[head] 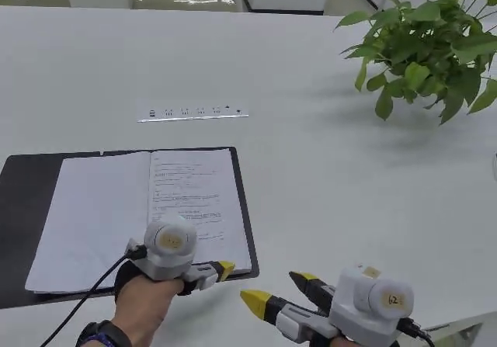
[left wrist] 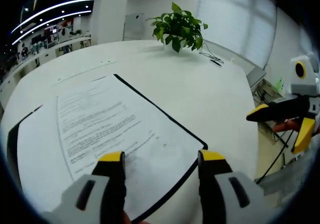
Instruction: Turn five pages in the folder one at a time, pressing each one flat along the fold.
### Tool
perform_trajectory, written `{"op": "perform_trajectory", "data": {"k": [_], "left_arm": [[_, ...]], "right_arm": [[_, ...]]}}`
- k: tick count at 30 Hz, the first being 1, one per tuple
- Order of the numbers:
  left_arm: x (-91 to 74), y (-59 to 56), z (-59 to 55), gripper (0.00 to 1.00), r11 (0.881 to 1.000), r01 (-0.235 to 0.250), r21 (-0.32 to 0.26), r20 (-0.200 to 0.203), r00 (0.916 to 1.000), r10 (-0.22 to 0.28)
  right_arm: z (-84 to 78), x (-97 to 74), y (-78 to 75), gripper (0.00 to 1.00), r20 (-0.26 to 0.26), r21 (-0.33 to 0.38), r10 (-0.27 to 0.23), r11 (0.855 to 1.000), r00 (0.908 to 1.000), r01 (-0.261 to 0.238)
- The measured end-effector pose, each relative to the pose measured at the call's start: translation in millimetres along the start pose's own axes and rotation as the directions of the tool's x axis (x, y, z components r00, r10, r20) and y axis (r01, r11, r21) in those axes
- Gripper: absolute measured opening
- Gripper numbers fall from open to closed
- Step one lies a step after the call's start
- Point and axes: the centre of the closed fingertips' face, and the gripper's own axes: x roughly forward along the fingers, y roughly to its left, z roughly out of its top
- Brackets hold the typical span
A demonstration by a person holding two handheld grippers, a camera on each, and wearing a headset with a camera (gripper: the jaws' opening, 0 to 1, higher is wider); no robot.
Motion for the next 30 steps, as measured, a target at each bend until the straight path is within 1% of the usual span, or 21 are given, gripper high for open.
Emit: {"op": "perform_trajectory", "data": {"k": [2,5,7,9,10,11,14,17,24,30], "left_arm": [[5.0,-0.3,1.6,0.59,1.0,-0.006,0.0,0.004,1.0,0.006],[11.6,-1.7,0.9,0.62,1.0,-0.01,-0.004,-0.002,0.9999,0.01],[14.5,-2.3,0.1,0.63,0.999,-0.018,0.029,-0.005,0.9998,0.019],[15.5,-5.8,-0.8,0.65,0.998,-0.016,0.059,-0.011,0.9998,0.017],[15.8,-5.6,-2.1,0.66,0.997,-0.019,0.08,-0.017,0.9996,0.021],[16.0,-3.7,-4.2,0.65,0.993,-0.034,0.111,-0.024,0.999,0.037],[16.9,-4.3,-5.6,0.64,0.99,-0.046,0.131,-0.024,0.9985,0.05],[17.7,-2.6,-7.9,0.63,0.983,-0.062,0.171,-0.026,0.9974,0.067],[16.1,0.2,-7.5,0.61,0.98,-0.058,0.19,-0.028,0.9975,0.065],[14.0,5.0,-5.5,0.56,0.983,-0.05,0.174,-0.029,0.998,0.056]], "right_arm": [[-0.5,-0.5,-1.7,0.65,0.002,0.007,-0.003,1.0,1.0,0.003],[-1.1,-1.4,-2.3,0.65,-0.003,0.007,-0.007,1.0,1.0,0.007],[-0.7,-1.8,-3.5,0.65,-0.002,0.011,-0.009,1.0,1.0,0.009],[-0.3,-2.0,-4.9,0.65,0.001,0.015,-0.011,1.0,0.9999,0.011],[-0.7,-1.8,-5.6,0.65,0.0,0.016,-0.012,1.0,0.9999,0.012],[-1.2,-1.6,-6.2,0.65,-0.002,0.017,-0.012,1.0,0.9999,0.012],[-3.5,0.1,-7.9,0.64,-0.01,0.017,-0.013,1.0,0.9999,0.013],[-4.2,1.8,-7.9,0.64,-0.014,0.019,-0.013,1.0,0.9998,0.013],[-4.4,4.6,-8.6,0.62,-0.014,0.021,-0.01,1.0,0.9999,0.01],[-2.9,8.2,-8.9,0.6,-0.008,0.027,-0.001,1.0,1.0,0.001]]}}
